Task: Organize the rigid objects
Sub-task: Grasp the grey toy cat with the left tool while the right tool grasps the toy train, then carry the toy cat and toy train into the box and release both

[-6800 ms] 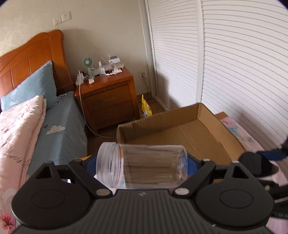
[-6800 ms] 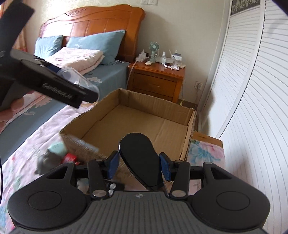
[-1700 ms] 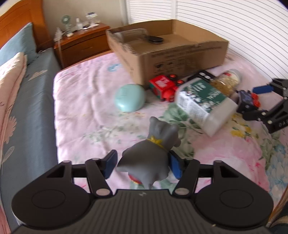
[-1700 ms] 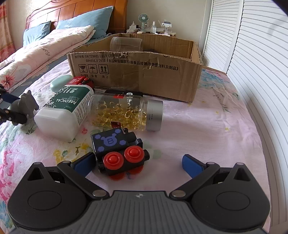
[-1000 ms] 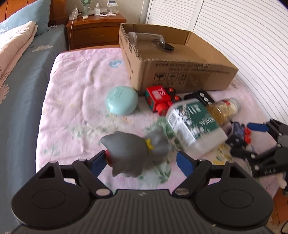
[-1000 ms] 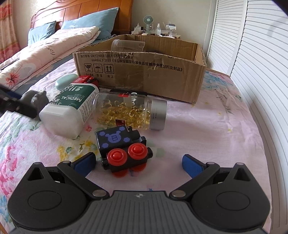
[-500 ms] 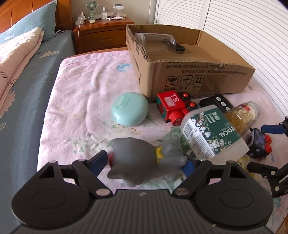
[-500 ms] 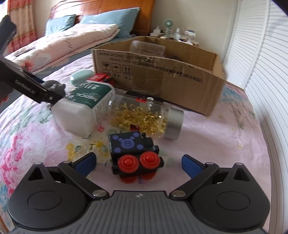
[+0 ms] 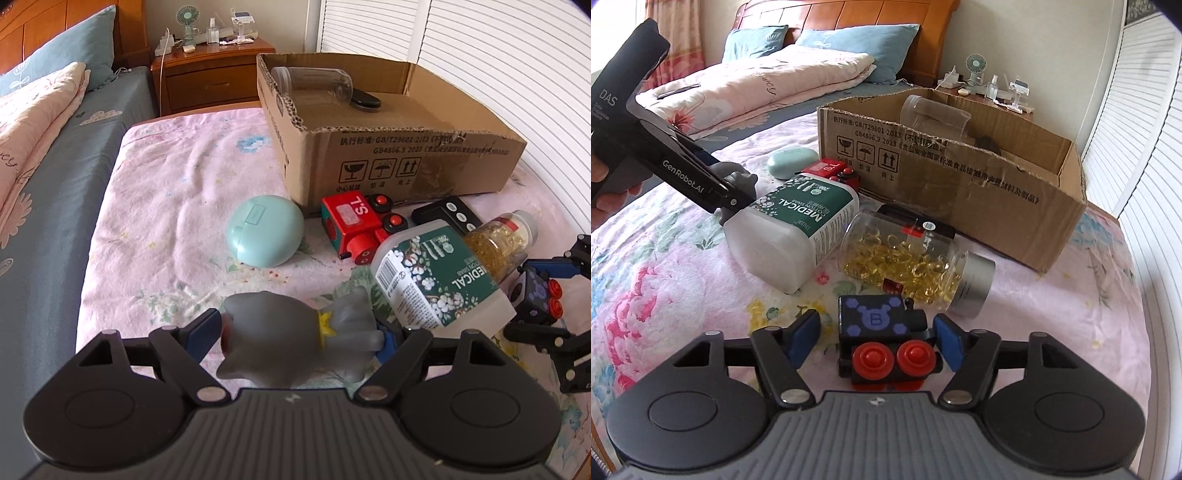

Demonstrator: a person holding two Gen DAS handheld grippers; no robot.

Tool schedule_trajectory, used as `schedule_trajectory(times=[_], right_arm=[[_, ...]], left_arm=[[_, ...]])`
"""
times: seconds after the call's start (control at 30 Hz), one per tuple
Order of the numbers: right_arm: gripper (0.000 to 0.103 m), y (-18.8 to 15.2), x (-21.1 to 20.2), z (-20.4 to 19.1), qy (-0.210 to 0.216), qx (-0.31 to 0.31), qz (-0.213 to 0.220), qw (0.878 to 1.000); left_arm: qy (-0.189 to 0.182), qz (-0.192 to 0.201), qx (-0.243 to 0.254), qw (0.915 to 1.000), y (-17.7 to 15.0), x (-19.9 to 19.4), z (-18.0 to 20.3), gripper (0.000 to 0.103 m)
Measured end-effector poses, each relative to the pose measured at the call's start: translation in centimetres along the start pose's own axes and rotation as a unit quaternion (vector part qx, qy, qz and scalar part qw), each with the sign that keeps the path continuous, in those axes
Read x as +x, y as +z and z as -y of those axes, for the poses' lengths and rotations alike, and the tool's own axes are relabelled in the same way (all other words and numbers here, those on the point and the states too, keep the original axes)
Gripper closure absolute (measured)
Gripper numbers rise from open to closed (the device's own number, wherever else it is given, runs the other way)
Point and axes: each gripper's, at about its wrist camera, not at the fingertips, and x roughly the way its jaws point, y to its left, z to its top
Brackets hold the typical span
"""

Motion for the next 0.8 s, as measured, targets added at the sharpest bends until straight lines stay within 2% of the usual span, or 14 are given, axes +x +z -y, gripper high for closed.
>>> schedule_trajectory(times=[0.17,0.2,0.5,0.8], right_arm=[[0.043,0.2,0.1,-0.1,-0.002,-0.006,-0.004,1.0],[0.043,0.3,0.1,-0.1,-0.004,-0.005,-0.005,1.0],[0.044,0.1,-0.8,0.1,-0.018,0.003,-0.014,1.0],[0.047,0.1,-2.8,0.4,-0.023,-0.006,-0.012,1.0]], left_arm=[[0.005,0.001,0.012,0.9999,0.2,0.0,0.2,0.023],[0.003,0.002,0.017,0.9999,0.2,-0.1,0.3,0.026],[-0.003,-0.007,0.034,0.9994,0.1,-0.7,0.6,0.028],[-0.012,-0.003,0.044,0.9989,0.2,-3.4,0.7,0.028]])
